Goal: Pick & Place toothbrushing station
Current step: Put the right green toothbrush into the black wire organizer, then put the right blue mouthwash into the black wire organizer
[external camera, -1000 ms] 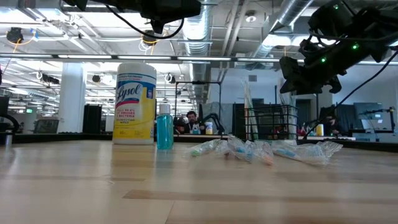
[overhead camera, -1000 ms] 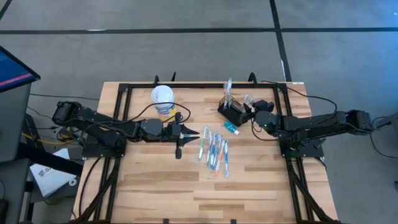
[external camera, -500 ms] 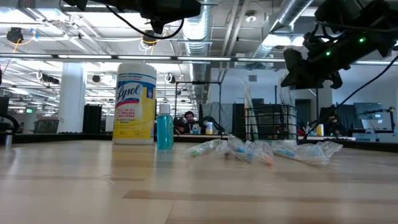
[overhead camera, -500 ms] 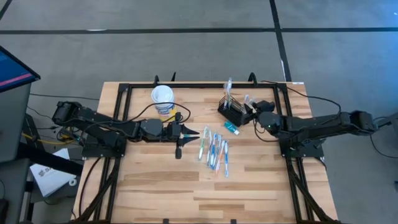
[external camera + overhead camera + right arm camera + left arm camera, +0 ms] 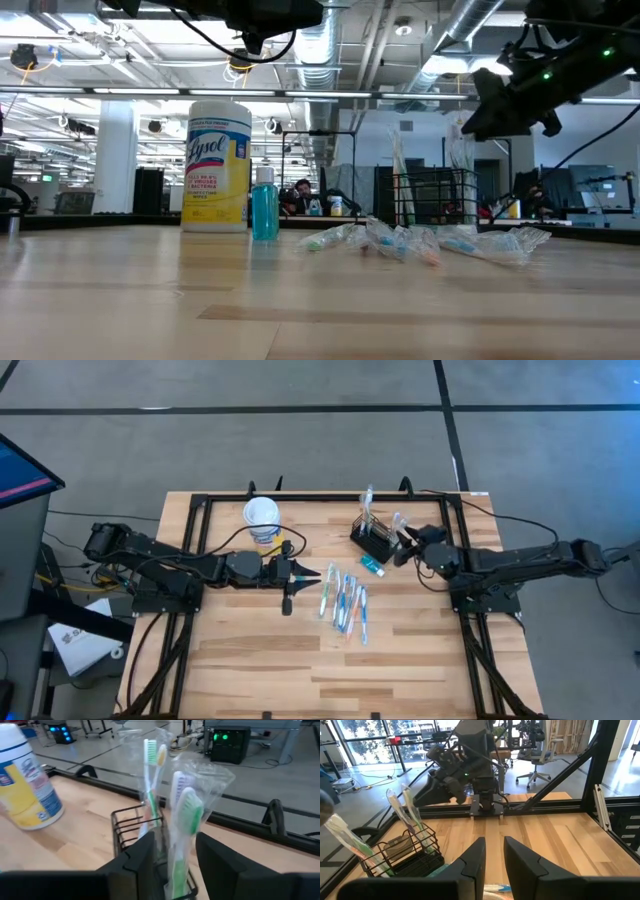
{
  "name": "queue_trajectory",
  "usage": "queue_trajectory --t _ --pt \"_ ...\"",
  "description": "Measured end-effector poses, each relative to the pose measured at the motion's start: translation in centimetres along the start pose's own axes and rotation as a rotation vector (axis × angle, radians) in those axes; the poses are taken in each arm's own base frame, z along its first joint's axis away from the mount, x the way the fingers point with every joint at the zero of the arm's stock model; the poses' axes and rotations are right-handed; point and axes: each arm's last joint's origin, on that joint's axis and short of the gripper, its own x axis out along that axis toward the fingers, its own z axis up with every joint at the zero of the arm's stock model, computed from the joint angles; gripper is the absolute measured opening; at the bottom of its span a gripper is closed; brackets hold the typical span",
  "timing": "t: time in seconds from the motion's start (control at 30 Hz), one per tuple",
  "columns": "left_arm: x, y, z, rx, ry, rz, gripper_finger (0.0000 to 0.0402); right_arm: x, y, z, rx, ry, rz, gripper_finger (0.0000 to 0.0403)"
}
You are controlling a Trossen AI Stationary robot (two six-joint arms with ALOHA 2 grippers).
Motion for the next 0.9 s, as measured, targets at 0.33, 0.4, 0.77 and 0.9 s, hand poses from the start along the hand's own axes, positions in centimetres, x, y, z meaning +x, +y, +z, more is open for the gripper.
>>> queue_trajectory --t 0.33,0.4,0.77,0.9 --pt "0.0 0.0 0.0 0.0 0.0 -0.001 0.0062 -1.2 0.6 -0.4 -0.035 0.016 0.08 0.0123" --pt "0.0 0.0 0.0 0.0 0.0 -0.001 0.0062 -1.3 0.7 -0.5 -0.044 0.02 0.092 0.0123" --pt "0.0 0.0 0.0 0.0 0.001 -0.001 0.0062 -1.8 1.0 -1.7 -0.031 0.145 0.182 0.0122" --pt "0.0 0.0 0.0 0.0 0.001 0.0 0.0062 -1.9 1.6 -2.4 -0.06 0.202 0.229 0.0122"
